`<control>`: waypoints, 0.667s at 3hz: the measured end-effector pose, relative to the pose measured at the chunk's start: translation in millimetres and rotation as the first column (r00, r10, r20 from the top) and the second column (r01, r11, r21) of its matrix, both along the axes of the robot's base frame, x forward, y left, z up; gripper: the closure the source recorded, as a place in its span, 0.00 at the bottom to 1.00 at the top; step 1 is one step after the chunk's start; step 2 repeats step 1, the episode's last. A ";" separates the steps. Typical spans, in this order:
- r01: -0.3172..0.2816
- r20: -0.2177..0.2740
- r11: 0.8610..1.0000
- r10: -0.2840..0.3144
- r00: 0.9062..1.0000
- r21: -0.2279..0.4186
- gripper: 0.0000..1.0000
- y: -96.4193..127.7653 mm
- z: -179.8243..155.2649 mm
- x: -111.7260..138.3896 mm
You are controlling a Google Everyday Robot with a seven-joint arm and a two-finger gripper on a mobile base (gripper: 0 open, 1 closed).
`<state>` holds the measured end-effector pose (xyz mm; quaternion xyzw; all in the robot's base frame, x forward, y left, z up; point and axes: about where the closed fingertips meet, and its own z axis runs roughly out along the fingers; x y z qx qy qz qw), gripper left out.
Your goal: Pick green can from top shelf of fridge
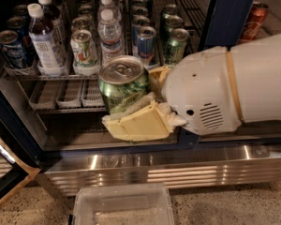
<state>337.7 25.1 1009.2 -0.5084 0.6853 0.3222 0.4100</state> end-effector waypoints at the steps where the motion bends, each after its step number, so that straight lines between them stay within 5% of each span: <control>1: 0.000 0.000 1.000 0.000 1.000 0.000 1.00 0.0 0.0 0.0; 2: 0.000 0.000 1.000 0.000 1.000 0.000 1.00 0.0 0.0 0.0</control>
Offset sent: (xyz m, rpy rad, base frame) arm 0.0000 0.0000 0.0000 0.0000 0.0000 0.0000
